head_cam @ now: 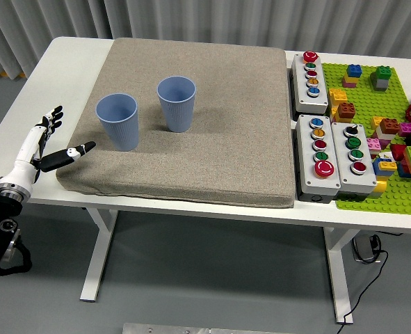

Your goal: Pick cup pour cup place

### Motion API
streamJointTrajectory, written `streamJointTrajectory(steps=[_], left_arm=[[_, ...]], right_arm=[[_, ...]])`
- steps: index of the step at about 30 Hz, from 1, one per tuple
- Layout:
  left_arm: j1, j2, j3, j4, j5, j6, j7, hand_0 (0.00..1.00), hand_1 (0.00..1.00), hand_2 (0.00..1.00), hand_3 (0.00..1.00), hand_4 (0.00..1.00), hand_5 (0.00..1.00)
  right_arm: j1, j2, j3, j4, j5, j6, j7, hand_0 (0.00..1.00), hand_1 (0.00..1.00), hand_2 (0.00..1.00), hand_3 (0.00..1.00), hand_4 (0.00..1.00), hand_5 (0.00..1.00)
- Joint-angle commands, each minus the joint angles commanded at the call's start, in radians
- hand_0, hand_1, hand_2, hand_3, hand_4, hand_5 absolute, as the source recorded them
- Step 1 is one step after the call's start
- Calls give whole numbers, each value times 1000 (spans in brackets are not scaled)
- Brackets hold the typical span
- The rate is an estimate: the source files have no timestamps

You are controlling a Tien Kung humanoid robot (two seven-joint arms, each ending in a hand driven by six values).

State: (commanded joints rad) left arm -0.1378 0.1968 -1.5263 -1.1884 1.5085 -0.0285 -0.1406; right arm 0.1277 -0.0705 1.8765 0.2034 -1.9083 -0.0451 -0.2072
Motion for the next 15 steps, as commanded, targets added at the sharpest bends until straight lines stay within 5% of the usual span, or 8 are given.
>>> streamJointTrajectory(steps=[15], left_arm=[[-48, -18, 72, 31, -22, 16, -19, 963, 935, 998, 998, 998, 315]], right_arm=[[7, -2, -4, -1, 11, -2, 1, 701, 711, 694, 652, 163, 362]])
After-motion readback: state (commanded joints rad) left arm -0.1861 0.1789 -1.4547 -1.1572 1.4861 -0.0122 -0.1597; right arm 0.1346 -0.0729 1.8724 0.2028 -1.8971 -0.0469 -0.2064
